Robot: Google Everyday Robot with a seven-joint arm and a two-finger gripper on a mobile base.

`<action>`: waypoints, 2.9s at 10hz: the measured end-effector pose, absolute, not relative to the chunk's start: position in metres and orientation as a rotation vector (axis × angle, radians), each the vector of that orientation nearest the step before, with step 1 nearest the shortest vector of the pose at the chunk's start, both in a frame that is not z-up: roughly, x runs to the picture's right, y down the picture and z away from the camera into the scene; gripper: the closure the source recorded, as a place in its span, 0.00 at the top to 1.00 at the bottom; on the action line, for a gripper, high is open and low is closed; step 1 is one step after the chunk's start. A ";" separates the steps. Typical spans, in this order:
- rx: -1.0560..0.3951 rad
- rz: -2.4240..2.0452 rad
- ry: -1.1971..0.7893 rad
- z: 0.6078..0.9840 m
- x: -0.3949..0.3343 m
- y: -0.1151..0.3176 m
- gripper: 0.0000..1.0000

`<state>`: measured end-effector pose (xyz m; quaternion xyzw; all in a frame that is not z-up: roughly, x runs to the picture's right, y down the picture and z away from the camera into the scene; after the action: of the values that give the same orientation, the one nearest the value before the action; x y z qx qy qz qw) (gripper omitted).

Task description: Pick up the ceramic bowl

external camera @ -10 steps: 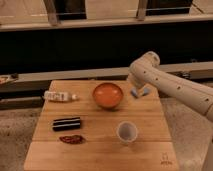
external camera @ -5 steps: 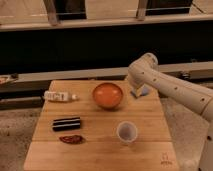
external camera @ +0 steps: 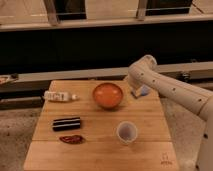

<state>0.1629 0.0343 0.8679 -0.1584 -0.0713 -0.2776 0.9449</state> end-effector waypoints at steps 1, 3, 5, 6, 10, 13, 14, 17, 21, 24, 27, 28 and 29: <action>-0.320 -0.567 -0.153 0.871 0.161 0.034 0.80; -0.314 -0.572 -0.166 0.877 0.160 0.035 0.80; -0.311 -0.579 -0.181 0.882 0.159 0.034 0.80; -0.313 -0.580 -0.186 0.884 0.158 0.034 0.80; -0.317 -0.591 -0.212 0.895 0.154 0.037 0.80; -0.328 -0.601 -0.232 0.903 0.152 0.041 0.80; -0.332 -0.604 -0.236 0.907 0.152 0.043 0.80; -0.341 -0.612 -0.243 0.914 0.150 0.047 0.80; -0.365 -0.616 -0.268 0.933 0.143 0.063 0.80; -0.376 -0.613 -0.272 0.940 0.138 0.068 0.80; -0.383 -0.607 -0.276 0.953 0.127 0.076 0.80; -0.383 -0.605 -0.276 0.954 0.127 0.077 0.80; -0.384 -0.607 -0.274 0.959 0.123 0.079 0.80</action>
<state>0.1226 0.0792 0.9590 -0.1873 -0.1335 -0.2959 0.9271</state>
